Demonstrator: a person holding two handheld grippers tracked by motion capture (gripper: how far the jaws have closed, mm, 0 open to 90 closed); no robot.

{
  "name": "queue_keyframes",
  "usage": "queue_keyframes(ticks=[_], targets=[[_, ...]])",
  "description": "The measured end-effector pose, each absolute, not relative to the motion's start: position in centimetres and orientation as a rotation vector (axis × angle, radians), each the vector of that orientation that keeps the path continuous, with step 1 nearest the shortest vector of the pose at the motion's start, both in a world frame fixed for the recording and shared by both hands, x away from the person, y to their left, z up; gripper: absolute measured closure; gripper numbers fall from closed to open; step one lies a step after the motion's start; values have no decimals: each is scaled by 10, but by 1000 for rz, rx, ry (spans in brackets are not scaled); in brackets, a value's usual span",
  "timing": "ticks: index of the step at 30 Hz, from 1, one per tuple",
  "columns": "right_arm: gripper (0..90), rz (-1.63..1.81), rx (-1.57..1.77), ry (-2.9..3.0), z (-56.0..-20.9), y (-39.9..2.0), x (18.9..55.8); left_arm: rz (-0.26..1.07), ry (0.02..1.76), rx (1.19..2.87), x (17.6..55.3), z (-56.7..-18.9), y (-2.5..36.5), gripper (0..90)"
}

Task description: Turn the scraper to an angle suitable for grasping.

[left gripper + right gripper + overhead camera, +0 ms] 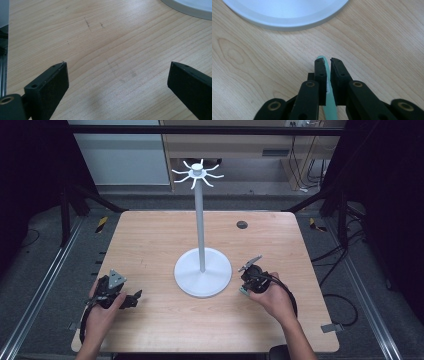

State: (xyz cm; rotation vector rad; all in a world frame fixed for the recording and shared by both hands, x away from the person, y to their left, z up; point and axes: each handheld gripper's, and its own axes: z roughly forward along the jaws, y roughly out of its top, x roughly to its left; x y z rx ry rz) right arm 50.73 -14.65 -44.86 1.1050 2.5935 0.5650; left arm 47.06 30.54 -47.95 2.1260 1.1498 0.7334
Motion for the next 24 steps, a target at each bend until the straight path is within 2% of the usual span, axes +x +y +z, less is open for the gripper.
queue_keyframes(ticks=[9, 24], targets=[[685, 477, 1136, 2675, -451, -145, 520, 729, 1151, 2126, 471, -480, 306, 33], [674, 420, 1172, 2744, -459, -149, 528, 727, 1148, 2135, 471, -480, 305, 33]])
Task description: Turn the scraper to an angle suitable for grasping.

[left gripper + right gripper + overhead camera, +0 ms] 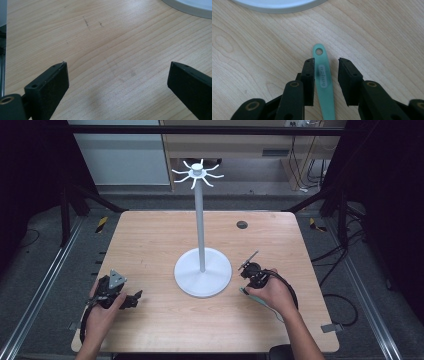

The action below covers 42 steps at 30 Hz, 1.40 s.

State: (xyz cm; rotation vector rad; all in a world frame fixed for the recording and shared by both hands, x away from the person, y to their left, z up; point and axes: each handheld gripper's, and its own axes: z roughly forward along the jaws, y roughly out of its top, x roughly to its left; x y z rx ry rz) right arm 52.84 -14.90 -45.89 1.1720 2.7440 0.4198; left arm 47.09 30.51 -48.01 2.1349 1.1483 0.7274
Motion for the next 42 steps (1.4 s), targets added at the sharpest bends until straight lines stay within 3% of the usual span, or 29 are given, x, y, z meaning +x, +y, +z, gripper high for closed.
queue_keyframes(ticks=[36, 42], targets=[[742, 369, 1153, 2800, -467, -146, 532, 730, 1151, 2132, 471, -480, 306, 32], [746, 484, 1176, 2748, -457, -155, 528, 729, 1152, 2131, 471, -480, 306, 32]])
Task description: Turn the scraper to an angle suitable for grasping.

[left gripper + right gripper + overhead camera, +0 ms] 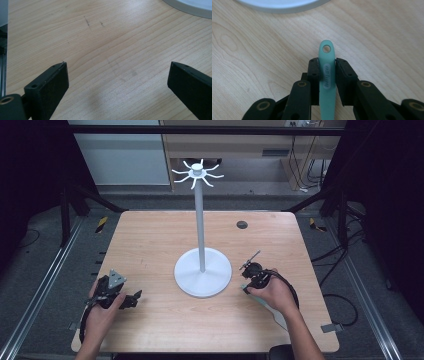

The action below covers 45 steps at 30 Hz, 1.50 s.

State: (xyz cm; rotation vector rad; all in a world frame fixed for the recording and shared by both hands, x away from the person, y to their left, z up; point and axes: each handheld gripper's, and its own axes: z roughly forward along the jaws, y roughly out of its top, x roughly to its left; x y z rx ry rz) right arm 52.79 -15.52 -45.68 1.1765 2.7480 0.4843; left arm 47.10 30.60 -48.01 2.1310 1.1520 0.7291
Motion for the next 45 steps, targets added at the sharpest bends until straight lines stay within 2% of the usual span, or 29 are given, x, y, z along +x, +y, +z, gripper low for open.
queue_keyframes(ticks=[30, 45], targets=[[749, 926, 1184, 2422, -368, -198, 508, 731, 1152, 2134, 471, -480, 306, 32], [749, 1044, 1158, 2331, -346, -202, 507, 730, 1153, 2135, 471, -480, 306, 32]])
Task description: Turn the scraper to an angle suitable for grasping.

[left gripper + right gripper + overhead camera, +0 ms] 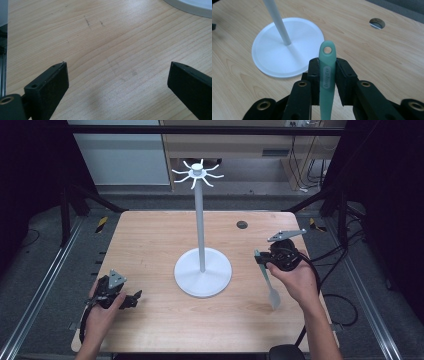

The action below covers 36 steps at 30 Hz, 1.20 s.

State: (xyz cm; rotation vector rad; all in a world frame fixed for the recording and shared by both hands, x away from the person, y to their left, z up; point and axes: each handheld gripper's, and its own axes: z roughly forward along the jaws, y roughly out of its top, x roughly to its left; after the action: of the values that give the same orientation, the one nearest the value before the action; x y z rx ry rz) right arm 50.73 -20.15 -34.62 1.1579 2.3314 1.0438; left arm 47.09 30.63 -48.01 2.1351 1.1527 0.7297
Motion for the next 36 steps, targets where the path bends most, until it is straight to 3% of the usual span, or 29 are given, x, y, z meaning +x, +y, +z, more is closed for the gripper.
queue_keyframes(ticks=[36], targets=[[749, 1323, 1087, 2100, -302, -193, 505, 727, 1151, 2138, 471, -480, 306, 32]])
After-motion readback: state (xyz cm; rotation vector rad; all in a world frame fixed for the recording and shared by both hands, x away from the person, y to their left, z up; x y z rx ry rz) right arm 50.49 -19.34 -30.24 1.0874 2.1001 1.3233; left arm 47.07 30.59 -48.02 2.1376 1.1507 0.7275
